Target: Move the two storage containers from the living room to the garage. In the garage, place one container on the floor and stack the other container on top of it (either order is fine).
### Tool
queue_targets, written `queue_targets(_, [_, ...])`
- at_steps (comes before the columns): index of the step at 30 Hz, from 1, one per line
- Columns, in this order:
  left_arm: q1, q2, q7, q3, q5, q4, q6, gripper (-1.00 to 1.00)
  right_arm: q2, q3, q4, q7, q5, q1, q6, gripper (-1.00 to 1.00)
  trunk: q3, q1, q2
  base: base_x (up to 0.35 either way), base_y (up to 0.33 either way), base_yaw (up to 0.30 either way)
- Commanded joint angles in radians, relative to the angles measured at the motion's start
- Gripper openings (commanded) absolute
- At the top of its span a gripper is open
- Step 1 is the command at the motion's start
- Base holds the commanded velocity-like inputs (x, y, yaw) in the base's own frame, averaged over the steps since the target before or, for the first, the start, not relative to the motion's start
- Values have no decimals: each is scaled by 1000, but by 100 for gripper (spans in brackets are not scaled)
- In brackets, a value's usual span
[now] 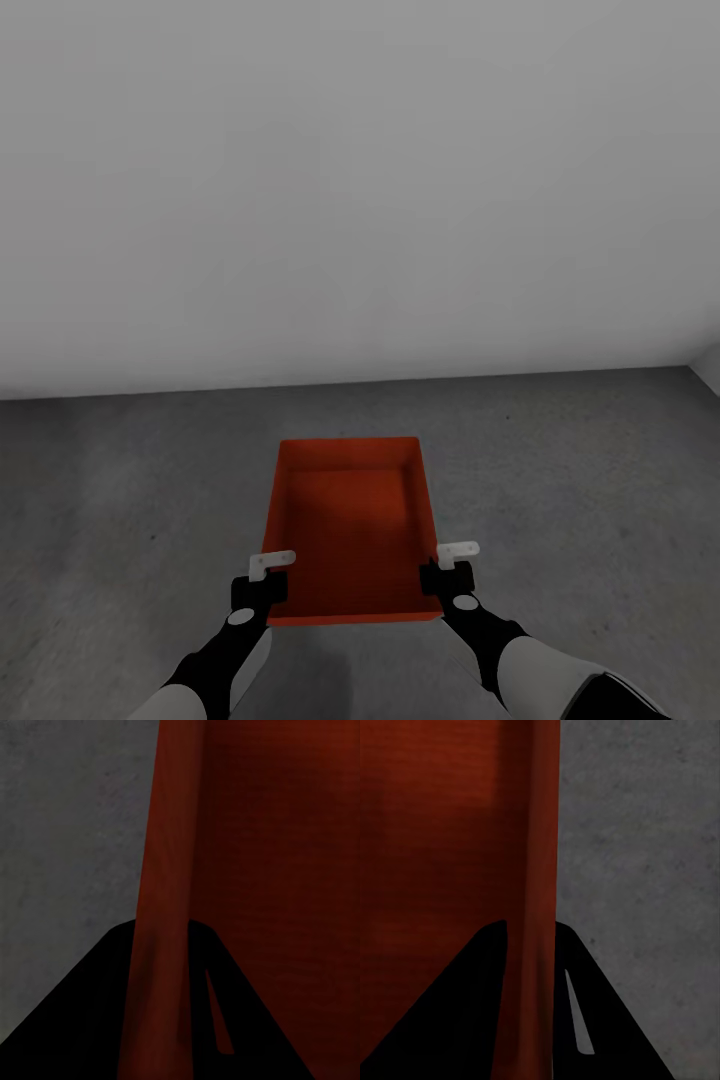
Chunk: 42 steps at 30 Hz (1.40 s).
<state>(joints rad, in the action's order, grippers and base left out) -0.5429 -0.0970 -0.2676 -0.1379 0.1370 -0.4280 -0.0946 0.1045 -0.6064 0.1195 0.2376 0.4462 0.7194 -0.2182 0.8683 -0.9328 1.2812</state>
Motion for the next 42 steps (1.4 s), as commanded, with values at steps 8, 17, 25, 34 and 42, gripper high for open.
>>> queue_targets(8, [-1,0,-12,3,10,-3,-2,-100,0,4,-1,3,14,0,-4,-100,25,-31,57,0,0,0])
queue_targets(17, [-2,0,-12,3,10,-3,-2,-100,-1,4,-1,3,14,0,-4,-100,54,-65,120,0,0,0])
queue_targets(25, [-1,0,-12,3,10,-3,-2,-100,-1,4,-1,3,14,0,-2,-100,79,-96,176,0,0,0])
queue_targets(34, [-2,0,-12,3,10,-3,-2,-100,-1,4,-1,3,14,0,-2,-100,107,-130,239,0,0,0])
queue_targets(42, [-1,0,-12,3,10,-3,-2,-100,-2,4,-1,3,14,0,-3,-100,132,-161,295,0,0,0])
